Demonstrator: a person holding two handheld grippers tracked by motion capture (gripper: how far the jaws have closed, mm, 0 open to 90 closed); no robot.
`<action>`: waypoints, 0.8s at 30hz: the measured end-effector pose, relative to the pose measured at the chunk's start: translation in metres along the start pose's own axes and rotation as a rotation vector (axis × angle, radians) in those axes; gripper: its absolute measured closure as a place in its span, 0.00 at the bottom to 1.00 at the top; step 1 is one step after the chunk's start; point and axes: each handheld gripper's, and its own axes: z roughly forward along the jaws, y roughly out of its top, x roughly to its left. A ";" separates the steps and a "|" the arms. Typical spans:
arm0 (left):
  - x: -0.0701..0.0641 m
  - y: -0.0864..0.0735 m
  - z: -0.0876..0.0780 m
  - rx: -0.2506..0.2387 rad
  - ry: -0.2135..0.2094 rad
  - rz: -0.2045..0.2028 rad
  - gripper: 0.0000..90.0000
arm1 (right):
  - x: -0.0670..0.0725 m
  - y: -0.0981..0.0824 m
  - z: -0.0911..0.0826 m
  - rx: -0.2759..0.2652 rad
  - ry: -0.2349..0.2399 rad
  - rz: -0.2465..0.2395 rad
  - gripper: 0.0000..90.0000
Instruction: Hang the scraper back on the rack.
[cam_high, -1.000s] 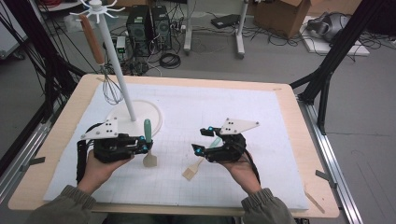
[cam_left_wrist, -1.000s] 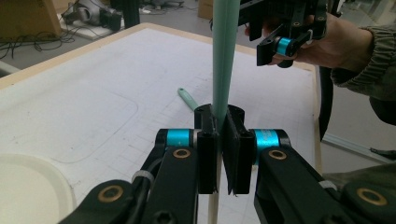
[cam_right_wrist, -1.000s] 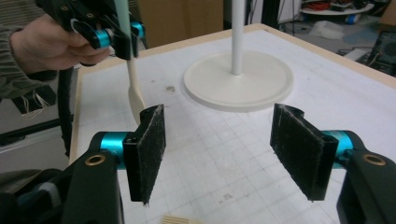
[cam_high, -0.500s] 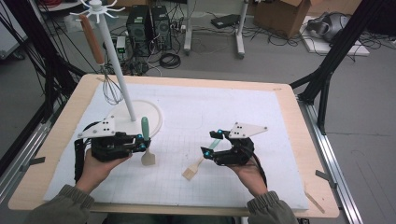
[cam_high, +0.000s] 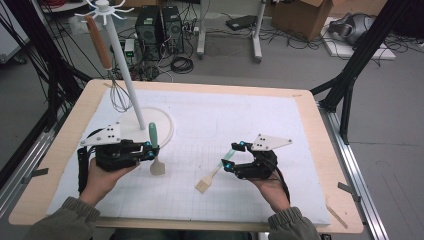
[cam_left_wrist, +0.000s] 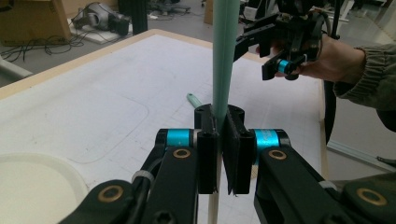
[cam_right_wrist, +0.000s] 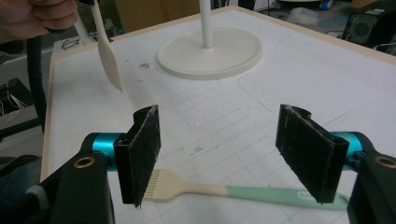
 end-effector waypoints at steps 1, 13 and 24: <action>0.001 0.000 -0.001 -0.002 0.001 -0.002 0.94 | 0.000 -0.001 0.000 0.001 -0.001 0.002 0.34; 0.012 0.018 -0.013 -0.040 0.029 -0.010 0.94 | -0.001 -0.011 -0.003 0.024 -0.024 0.002 0.33; 0.022 0.037 -0.027 -0.067 0.066 -0.010 0.94 | -0.001 -0.016 -0.002 0.037 -0.036 -0.002 0.31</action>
